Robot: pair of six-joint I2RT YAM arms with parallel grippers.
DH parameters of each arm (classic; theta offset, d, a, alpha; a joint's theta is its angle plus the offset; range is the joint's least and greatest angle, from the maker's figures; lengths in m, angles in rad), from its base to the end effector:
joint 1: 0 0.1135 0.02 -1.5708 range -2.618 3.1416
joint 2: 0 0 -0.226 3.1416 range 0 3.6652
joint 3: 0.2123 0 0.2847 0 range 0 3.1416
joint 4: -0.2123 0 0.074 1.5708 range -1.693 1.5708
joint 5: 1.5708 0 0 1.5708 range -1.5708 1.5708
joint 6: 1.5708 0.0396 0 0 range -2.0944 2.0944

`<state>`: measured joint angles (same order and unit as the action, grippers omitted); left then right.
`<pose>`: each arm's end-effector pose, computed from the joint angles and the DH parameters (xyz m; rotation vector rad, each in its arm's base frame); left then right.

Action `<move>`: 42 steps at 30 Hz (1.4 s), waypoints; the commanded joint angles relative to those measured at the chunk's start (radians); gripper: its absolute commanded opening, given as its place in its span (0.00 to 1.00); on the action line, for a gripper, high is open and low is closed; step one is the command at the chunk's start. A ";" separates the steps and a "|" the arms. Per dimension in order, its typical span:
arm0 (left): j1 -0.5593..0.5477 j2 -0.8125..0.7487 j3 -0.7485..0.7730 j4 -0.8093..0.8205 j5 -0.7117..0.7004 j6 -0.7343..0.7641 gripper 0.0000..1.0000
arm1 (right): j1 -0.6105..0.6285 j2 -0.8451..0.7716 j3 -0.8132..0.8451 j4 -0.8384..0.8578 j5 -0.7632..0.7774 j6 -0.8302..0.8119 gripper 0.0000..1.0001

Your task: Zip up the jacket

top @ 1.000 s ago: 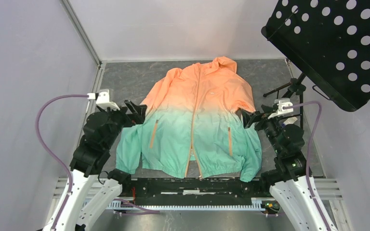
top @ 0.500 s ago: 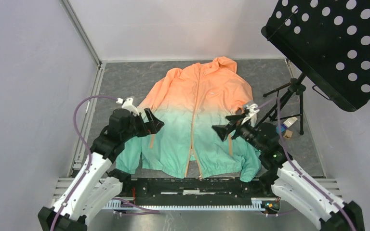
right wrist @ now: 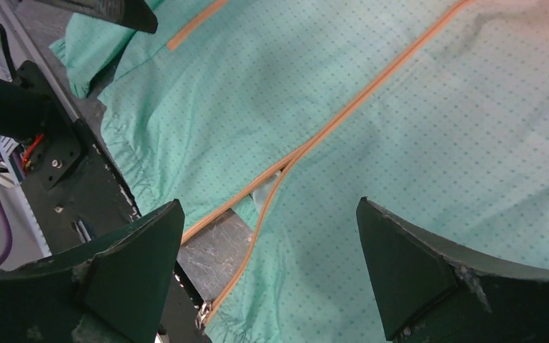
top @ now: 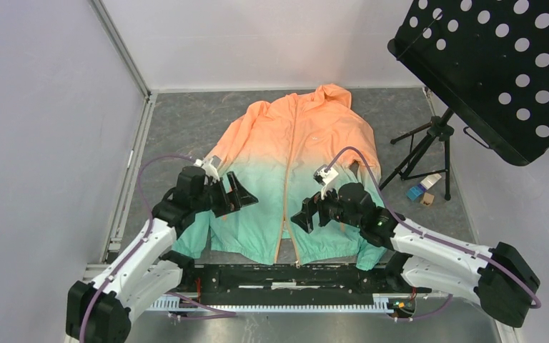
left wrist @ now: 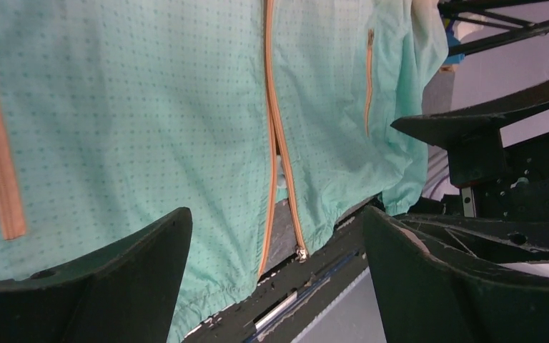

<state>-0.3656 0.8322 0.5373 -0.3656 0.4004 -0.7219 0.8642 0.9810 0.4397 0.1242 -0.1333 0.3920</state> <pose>0.2175 -0.0998 0.1893 -0.1879 2.3688 -1.0094 0.1695 0.2067 0.1635 -0.5822 2.0284 0.9200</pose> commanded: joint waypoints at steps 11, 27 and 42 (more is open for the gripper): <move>-0.222 0.280 -0.001 0.258 0.098 -0.079 0.79 | -0.095 0.075 -0.141 0.169 -0.180 0.213 0.74; -0.435 0.529 0.006 0.543 -0.009 -0.256 0.51 | -0.005 0.057 -0.021 -0.135 -0.046 -0.071 0.88; -0.421 0.045 -0.229 0.373 -0.316 -0.346 0.80 | 0.328 0.370 0.340 -0.465 0.570 -0.033 0.74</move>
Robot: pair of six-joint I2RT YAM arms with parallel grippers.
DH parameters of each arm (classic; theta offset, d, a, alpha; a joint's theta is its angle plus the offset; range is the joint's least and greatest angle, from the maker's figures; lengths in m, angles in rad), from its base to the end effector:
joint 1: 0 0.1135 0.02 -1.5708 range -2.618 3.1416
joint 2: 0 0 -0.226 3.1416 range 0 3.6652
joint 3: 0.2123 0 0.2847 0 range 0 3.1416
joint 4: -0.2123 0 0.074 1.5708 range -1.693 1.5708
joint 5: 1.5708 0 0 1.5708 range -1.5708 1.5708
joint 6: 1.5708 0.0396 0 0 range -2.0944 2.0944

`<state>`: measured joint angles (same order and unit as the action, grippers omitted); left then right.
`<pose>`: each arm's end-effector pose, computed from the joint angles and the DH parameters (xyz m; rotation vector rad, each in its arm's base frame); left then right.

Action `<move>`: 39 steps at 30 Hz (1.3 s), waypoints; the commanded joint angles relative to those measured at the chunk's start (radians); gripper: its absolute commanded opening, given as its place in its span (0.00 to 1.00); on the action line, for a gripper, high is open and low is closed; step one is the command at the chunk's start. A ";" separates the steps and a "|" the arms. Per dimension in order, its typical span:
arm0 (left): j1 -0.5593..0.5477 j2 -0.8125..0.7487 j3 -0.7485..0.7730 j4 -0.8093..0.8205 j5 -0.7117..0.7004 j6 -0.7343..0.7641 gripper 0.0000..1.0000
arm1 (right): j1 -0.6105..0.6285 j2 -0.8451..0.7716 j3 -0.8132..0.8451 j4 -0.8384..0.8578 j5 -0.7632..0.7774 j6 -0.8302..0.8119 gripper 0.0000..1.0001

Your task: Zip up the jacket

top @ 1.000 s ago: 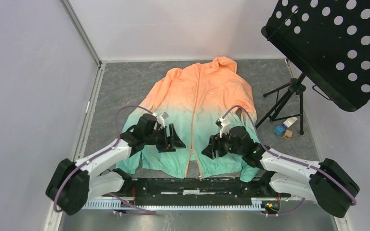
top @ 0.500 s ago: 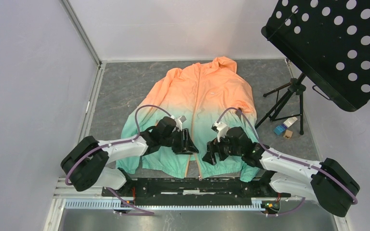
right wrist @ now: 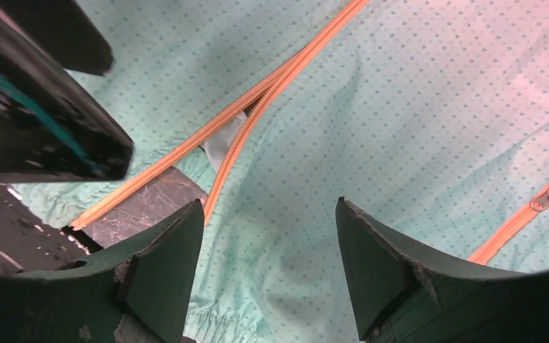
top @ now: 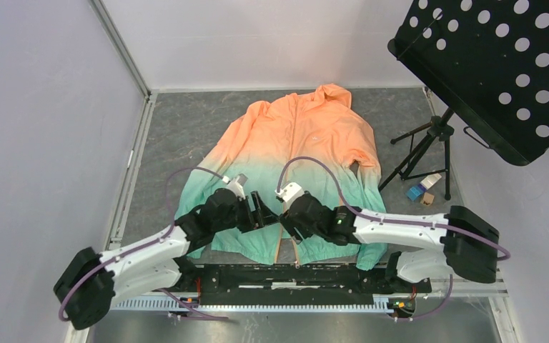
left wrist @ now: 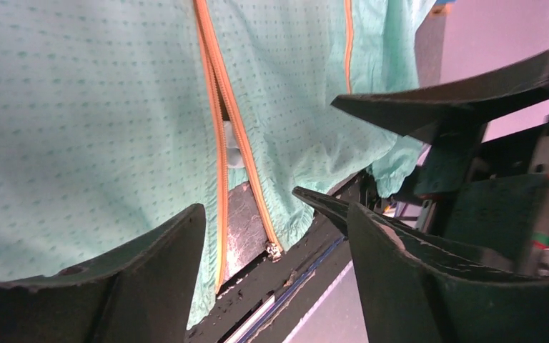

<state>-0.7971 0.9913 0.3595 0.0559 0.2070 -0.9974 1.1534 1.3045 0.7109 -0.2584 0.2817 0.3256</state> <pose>0.1694 -0.1851 0.1252 -0.1057 2.4125 -1.1795 0.1311 0.2685 0.1413 -0.8501 2.2540 0.3571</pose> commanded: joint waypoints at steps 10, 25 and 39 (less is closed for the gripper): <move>0.032 -0.147 -0.093 0.035 -0.036 -0.126 1.00 | 0.018 0.043 0.005 0.078 0.003 -0.024 0.38; 0.033 0.173 -0.060 0.387 0.189 -0.198 0.68 | -0.228 -0.097 -0.223 0.366 -0.476 0.096 0.00; 0.032 0.370 -0.082 0.676 0.093 -0.298 0.74 | -0.358 -0.203 -0.346 0.493 -0.635 0.157 0.00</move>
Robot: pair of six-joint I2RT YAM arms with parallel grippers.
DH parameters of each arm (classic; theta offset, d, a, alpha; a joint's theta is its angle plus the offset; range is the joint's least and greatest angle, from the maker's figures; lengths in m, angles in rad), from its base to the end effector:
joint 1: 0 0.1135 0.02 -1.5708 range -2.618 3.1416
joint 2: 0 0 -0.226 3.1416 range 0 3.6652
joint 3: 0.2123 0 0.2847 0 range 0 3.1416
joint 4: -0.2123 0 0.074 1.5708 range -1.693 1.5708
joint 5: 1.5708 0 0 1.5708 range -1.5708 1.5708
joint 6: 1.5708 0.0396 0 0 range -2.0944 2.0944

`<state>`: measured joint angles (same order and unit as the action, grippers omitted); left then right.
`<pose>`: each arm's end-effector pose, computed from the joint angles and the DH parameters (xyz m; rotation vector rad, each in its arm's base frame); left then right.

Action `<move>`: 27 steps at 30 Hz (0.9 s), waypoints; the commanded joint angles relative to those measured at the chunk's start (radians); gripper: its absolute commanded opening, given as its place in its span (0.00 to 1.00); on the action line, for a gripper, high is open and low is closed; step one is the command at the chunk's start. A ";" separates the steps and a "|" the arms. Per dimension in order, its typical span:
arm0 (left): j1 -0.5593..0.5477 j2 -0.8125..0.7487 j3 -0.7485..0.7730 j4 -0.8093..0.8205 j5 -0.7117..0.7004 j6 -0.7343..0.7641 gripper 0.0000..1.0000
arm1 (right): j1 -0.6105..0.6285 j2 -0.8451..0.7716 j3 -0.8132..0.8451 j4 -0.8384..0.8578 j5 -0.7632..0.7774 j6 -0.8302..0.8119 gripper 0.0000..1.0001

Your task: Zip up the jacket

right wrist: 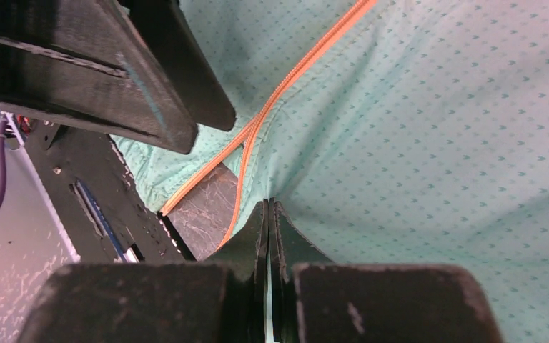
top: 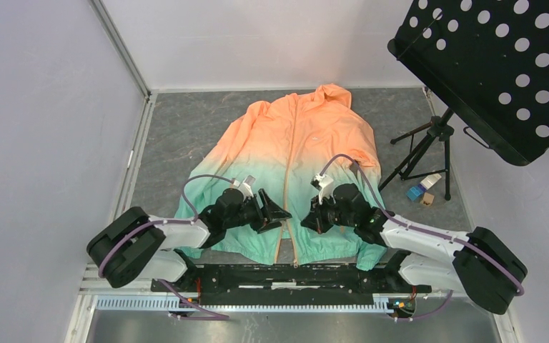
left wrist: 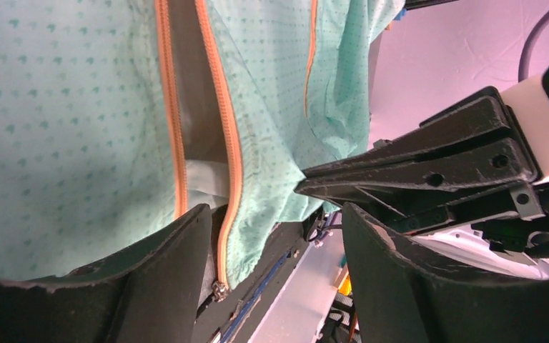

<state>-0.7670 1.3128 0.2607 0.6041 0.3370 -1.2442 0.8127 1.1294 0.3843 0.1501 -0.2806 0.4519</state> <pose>0.1729 -0.1849 0.0718 -0.3154 2.3754 -1.4825 0.1718 0.1974 0.1104 -0.5873 2.2512 0.9920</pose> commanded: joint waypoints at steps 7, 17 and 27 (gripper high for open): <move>-0.014 0.192 0.053 0.325 0.004 -0.061 0.83 | -0.040 -0.027 -0.040 0.125 -0.098 0.054 0.00; -0.071 0.298 -0.001 0.600 -0.034 -0.145 0.75 | -0.074 -0.039 -0.058 0.130 -0.056 0.072 0.00; -0.148 0.373 -0.057 0.741 -0.095 -0.200 0.67 | -0.096 -0.045 -0.110 0.226 -0.026 0.151 0.00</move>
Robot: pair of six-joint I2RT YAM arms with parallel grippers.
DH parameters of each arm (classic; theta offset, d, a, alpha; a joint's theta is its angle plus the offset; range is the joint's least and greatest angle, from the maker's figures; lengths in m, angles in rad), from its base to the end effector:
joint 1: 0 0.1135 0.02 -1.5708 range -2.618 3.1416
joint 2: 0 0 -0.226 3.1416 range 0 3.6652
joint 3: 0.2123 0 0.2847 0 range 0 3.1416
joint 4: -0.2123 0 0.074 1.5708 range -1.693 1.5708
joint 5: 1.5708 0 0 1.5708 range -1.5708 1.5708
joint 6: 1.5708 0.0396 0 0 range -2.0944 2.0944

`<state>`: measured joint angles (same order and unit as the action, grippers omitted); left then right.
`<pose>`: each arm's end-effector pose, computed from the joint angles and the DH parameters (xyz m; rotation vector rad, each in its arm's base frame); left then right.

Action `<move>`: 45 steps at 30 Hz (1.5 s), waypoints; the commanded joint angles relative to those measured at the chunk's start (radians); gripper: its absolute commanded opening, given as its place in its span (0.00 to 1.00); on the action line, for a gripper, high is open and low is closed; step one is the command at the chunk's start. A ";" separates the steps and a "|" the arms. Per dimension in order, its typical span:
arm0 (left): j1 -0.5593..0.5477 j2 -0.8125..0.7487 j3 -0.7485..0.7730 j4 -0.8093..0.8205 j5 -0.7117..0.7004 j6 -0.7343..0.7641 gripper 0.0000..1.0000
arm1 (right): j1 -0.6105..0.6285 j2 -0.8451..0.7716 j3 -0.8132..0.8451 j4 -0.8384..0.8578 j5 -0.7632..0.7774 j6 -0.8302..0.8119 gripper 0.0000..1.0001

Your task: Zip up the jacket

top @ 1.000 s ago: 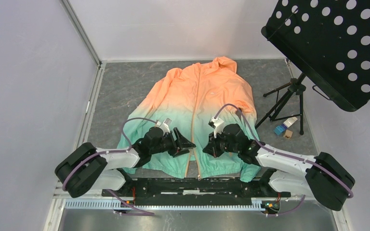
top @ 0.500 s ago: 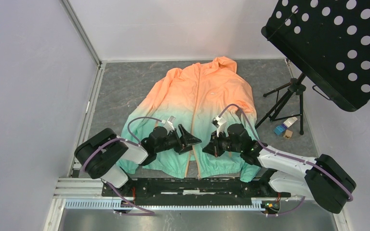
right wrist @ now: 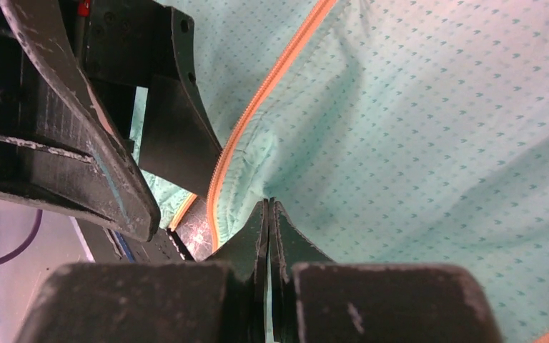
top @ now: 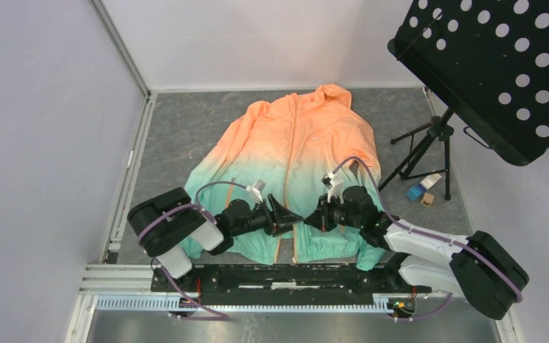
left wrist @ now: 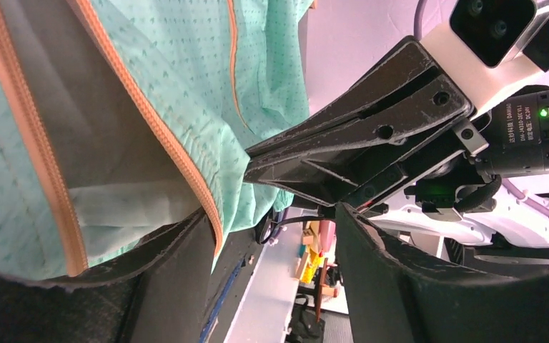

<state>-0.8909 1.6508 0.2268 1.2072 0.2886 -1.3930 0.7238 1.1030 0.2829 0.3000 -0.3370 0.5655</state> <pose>0.1468 -0.1995 0.0482 -0.2988 2.2037 -1.7480 0.1775 0.1743 0.0973 -0.4000 2.2304 1.0921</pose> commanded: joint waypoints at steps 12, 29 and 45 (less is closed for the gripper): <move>-0.037 0.099 -0.046 0.202 -0.051 -0.027 0.21 | -0.010 -0.052 -0.008 0.026 0.023 0.002 0.01; -0.036 -0.311 0.124 -0.545 -0.118 0.238 0.02 | 0.271 -0.260 0.198 -0.499 0.436 -0.104 0.69; -0.037 -0.347 0.201 -0.703 -0.140 0.190 0.02 | 0.360 -0.168 0.131 -0.269 0.392 0.175 0.50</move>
<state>-0.9230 1.3205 0.3954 0.5224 0.1658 -1.2110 1.0782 0.8978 0.4149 -0.0341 0.0540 0.6415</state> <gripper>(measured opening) 0.043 0.561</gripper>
